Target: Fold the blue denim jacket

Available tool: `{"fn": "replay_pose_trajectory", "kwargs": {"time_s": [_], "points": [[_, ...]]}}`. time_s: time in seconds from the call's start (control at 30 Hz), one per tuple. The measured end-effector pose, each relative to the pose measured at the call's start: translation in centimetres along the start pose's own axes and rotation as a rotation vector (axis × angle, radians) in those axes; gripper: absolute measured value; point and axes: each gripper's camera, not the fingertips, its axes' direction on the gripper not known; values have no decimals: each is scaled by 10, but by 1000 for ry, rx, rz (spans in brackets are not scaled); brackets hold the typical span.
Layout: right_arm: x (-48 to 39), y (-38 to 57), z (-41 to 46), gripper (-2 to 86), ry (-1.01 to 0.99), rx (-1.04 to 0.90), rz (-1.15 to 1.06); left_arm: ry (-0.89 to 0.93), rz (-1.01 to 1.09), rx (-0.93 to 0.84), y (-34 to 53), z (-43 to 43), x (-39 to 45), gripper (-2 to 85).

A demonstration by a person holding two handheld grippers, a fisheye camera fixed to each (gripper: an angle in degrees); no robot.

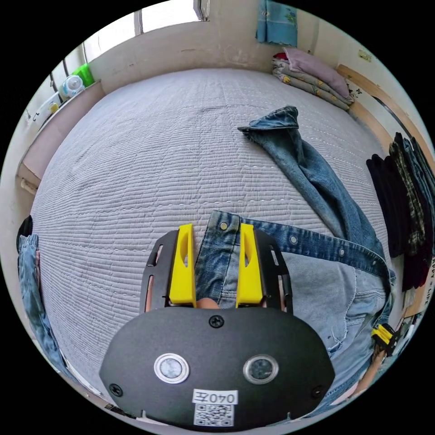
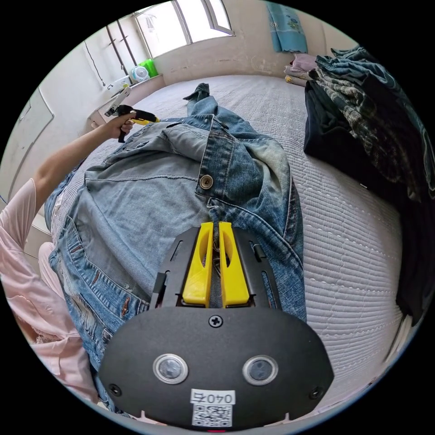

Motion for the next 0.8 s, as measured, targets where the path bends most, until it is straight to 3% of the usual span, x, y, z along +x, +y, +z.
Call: {"fn": "replay_pose_trajectory", "kwargs": {"time_s": [0.1,0.27,0.4,0.47,0.63,0.8], "points": [[3,7,9,-7,2,1,0,10,103,23,9,-2,7,28],[7,17,7,-8,28,41,20,7,102,104,29,-38,-2,11],[41,0,-59,-9,151,217,82,43,180,237,54,-124,-30,11],[62,-14,-82,-8,253,210,98,89,226,314,73,-164,-47,11],[96,4,-112,-8,132,279,45,317,399,539,193,-246,-112,7],[109,75,-75,-8,-57,265,-57,382,530,435,336,-231,-148,-11]]}}
